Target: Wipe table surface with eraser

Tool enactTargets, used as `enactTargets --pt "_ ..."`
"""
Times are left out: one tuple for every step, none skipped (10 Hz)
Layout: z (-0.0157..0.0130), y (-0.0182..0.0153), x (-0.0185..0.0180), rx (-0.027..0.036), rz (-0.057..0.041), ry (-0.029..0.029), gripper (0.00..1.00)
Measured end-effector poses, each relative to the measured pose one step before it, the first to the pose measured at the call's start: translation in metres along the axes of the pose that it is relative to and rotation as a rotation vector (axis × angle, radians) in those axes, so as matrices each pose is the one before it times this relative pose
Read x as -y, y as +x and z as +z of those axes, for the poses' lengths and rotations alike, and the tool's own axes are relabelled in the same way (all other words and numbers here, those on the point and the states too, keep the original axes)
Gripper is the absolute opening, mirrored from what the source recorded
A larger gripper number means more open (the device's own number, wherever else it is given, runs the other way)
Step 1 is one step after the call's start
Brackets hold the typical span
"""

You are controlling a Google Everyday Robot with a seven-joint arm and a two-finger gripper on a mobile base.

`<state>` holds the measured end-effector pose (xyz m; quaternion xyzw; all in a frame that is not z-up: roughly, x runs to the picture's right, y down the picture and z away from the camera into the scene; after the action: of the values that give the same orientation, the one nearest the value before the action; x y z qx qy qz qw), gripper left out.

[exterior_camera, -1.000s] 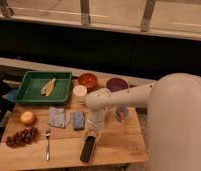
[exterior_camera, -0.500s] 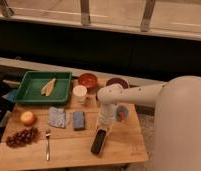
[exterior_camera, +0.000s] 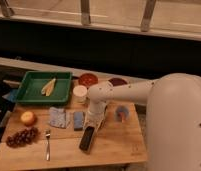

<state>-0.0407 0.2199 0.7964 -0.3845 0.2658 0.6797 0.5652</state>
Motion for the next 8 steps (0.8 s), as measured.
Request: enactTargets --pt "0.00278 0.00612 -0.00576 -0.00531 -0.01712 -0.00602 0.0" --pt "0.00773 0.01414 -0.00611 -0.02298 -0.02093 -0.00338 0.0" --pt "0.00423 0.00686 0.00017 -0.01215 -0.00098 -0.00445 0.0" --pt "0.00407 0.00566 0.00705 -0.01227 0.00976 0.00467 0.0" --pt "0.00335 0.00615 0.01227 -0.01339 0.0262 0.00814 0.0" --pt "0.0016 0.00476 0.02032 -0.00754 0.04463 0.01749 0.0" --pt "-0.00111 -0.00025 0.0132 0.00295 0.0317 0.00926 0.0" --pt "-0.00579 -0.00622 0.01798 0.01527 0.04058 0.00816 0.0"
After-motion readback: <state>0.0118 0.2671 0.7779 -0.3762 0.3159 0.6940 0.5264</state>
